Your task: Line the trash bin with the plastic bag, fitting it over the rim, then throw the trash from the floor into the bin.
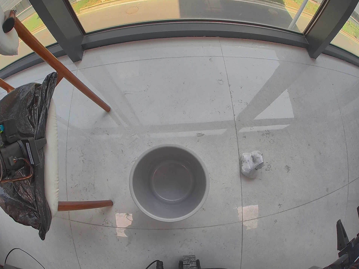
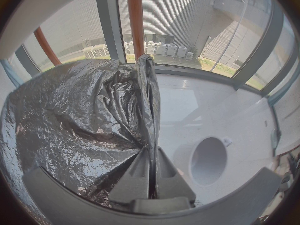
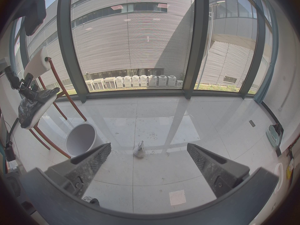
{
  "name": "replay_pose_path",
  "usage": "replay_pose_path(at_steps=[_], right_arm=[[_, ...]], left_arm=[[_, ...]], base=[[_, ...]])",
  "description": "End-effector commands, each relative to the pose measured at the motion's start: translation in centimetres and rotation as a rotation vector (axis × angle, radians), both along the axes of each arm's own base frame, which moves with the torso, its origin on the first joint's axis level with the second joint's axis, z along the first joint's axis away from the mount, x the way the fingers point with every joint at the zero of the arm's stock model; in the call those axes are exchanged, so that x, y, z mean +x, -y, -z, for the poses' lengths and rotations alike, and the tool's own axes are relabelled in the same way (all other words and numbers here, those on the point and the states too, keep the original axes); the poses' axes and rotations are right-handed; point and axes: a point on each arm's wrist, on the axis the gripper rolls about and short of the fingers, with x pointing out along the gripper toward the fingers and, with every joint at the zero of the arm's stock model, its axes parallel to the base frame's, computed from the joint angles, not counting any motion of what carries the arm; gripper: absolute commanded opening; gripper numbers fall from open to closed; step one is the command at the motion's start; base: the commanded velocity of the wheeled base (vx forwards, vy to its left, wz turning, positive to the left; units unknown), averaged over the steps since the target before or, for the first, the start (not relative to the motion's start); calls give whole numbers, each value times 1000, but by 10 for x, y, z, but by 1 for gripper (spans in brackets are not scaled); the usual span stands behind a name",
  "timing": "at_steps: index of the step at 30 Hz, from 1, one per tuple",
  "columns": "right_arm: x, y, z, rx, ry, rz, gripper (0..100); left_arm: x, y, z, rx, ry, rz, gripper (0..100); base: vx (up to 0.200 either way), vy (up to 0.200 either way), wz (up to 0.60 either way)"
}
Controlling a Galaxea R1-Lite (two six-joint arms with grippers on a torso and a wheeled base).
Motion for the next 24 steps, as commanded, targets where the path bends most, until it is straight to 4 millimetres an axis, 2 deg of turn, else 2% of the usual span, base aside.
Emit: replay_pose_path(at_steps=[1, 3, 5, 10, 19, 22, 24], right_arm=[[1, 0, 5, 0, -11, 0, 100], [1, 0, 5, 0, -11, 0, 100], [1, 0, 5, 0, -11, 0, 100], [1, 0, 5, 1, -11, 0, 100], [1, 0, 5, 1, -11, 0, 100], [1, 0, 5, 1, -11, 0, 100], [1, 0, 5, 1, -11, -1, 100]], left_arm=[[-15, 5, -11, -112, 15, 81, 0], [-17, 7, -11, -145, 2, 119, 0], [-23, 11, -13, -244, -32, 248, 0], [-24, 15, -14, -375, -66, 360, 0], [-30, 48, -35, -655, -201, 670, 0], [-43, 60, -50, -698, -216, 797, 0], [-44, 61, -52, -699, -215, 817, 0]], base=[[0, 0, 0], [0, 0, 0], [0, 0, 0], [0, 0, 0], [0, 0, 0], [0, 0, 0], [0, 0, 0]])
